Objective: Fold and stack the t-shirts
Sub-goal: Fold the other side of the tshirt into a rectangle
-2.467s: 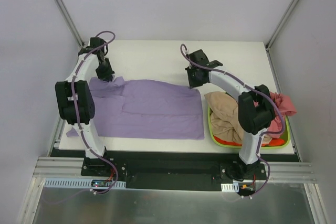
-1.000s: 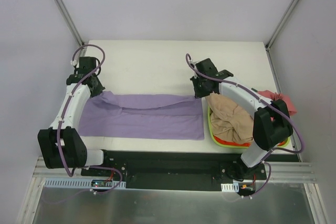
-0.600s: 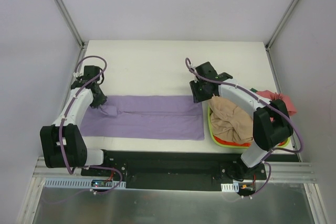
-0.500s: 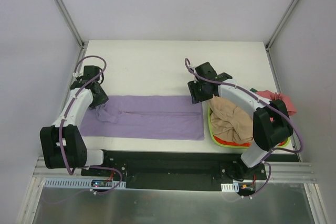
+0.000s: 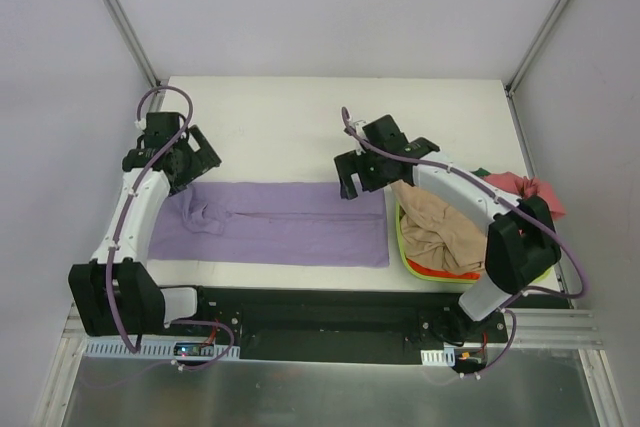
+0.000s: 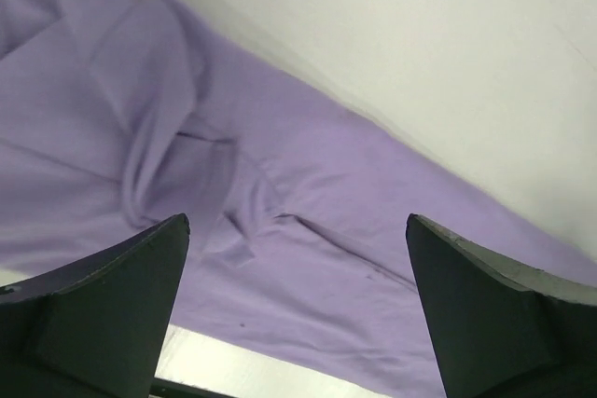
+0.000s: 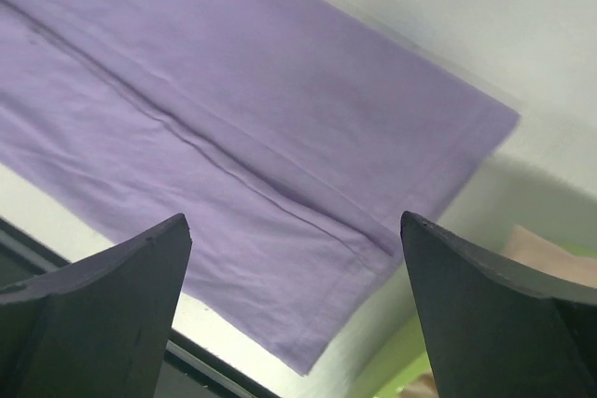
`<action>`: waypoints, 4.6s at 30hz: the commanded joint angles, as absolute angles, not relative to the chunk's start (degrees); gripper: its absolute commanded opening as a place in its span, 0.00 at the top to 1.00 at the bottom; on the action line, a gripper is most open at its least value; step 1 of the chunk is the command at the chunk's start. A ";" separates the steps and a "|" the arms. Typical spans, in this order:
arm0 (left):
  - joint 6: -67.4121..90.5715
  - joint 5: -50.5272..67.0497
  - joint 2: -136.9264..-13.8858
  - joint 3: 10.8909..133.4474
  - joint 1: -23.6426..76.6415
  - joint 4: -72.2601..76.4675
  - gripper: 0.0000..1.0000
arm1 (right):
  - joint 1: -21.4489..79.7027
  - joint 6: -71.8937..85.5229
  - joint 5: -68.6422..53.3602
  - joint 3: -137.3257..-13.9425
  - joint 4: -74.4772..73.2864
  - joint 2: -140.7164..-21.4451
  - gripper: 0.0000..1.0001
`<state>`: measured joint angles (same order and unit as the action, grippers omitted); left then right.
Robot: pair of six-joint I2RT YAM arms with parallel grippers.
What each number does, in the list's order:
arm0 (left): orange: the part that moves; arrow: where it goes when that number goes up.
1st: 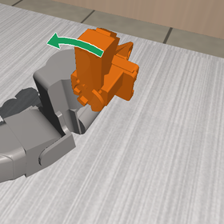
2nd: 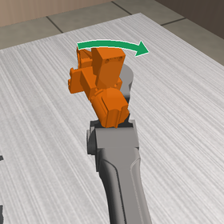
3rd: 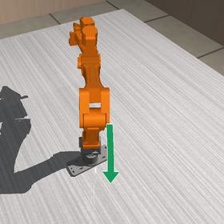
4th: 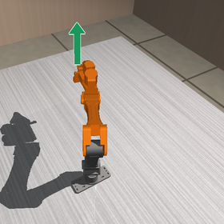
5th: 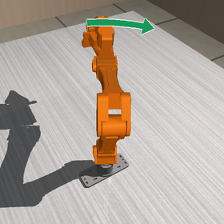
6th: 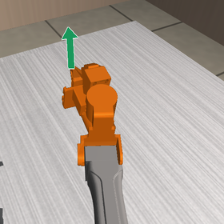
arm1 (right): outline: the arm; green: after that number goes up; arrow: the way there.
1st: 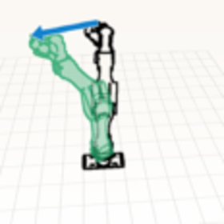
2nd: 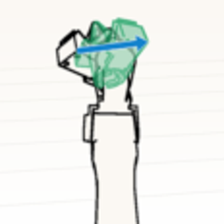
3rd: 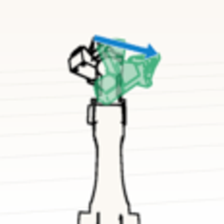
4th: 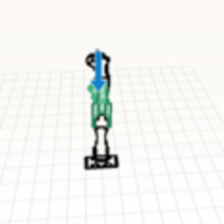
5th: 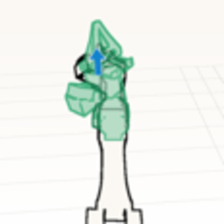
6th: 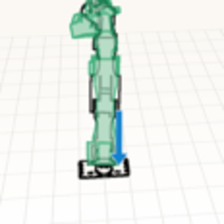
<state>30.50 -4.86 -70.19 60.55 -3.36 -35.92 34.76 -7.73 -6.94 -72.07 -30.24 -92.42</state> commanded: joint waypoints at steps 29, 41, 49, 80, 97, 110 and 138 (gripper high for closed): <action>50.35 -23.46 -67.08 47.99 -24.61 -42.45 0.01 | 34.80 -2.02 -13.18 -68.29 -23.03 -106.00 0.04; 39.47 1.47 -76.42 59.04 -7.58 -30.94 0.01 | 34.63 -2.37 -11.25 -69.34 -24.34 -104.33 0.04; 34.81 5.10 -96.49 70.93 -2.81 -31.29 0.01 | 34.63 -2.02 -11.69 -70.66 -24.26 -101.86 0.04; 28.21 0.89 -118.84 92.82 -2.99 -39.81 0.01 | 25.58 2.28 -10.55 -82.00 -25.40 -115.40 0.04; 33.83 -10.72 -93.00 65.32 -12.30 -41.84 0.01 | 25.14 4.31 -9.93 -79.28 -25.49 -114.79 0.04; 40.08 -13.99 -77.71 59.32 -14.77 -47.29 0.01 | 24.96 3.52 -9.05 -78.22 -25.84 -113.91 0.04; 34.88 -10.81 -99.15 68.75 2.20 -47.54 0.01 | 22.85 2.99 -9.84 -78.14 -27.07 -116.28 0.04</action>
<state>32.34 -5.21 -104.79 73.49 4.78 -43.20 24.34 3.75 -12.71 -80.05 -22.39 -113.91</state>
